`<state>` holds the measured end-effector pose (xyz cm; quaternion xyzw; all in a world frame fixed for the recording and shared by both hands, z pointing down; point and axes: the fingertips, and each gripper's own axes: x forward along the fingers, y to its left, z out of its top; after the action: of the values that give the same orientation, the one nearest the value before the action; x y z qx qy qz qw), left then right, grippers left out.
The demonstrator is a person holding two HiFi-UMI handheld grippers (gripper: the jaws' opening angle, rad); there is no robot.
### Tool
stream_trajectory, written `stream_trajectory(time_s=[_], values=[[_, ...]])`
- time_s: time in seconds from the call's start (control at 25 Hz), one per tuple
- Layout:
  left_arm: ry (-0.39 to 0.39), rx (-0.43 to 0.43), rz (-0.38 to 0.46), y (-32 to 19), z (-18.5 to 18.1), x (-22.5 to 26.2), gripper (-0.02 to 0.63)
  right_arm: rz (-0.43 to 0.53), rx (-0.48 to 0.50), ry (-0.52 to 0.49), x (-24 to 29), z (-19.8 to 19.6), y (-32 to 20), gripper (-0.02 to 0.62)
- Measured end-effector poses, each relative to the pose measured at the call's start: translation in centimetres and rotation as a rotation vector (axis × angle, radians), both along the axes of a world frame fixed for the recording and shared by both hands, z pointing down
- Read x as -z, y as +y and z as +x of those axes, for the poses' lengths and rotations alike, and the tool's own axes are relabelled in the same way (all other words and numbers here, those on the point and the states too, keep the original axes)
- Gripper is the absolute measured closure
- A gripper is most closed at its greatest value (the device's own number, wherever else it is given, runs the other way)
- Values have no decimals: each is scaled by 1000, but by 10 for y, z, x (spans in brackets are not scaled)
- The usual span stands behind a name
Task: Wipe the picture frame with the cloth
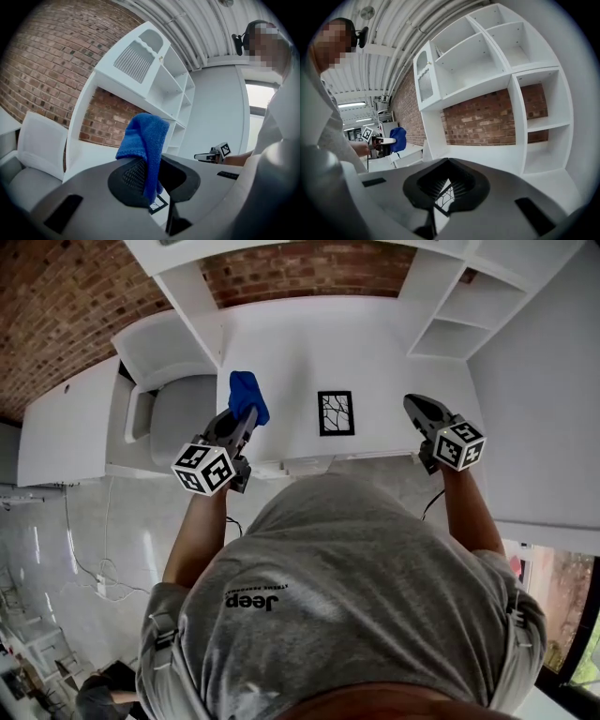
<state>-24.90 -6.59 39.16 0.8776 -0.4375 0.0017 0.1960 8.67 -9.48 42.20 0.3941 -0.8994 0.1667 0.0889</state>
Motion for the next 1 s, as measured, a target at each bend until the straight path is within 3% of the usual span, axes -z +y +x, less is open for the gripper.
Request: stream_trajectory(time_s=[0.36, 0.56, 0.8, 1.0], values=[[-39, 130, -49, -43, 86, 1, 551, -15, 203, -24, -14, 50, -74, 580], [-73, 137, -104, -54, 121, -12, 551, -46, 275, -30, -37, 61, -90, 580], [-110, 90, -166, -62, 120, -39, 551, -82, 303, -19, -62, 38, -89, 580], [-97, 4, -197, -71, 107, -61, 551, -80, 268, 56, -76, 13, -82, 580]])
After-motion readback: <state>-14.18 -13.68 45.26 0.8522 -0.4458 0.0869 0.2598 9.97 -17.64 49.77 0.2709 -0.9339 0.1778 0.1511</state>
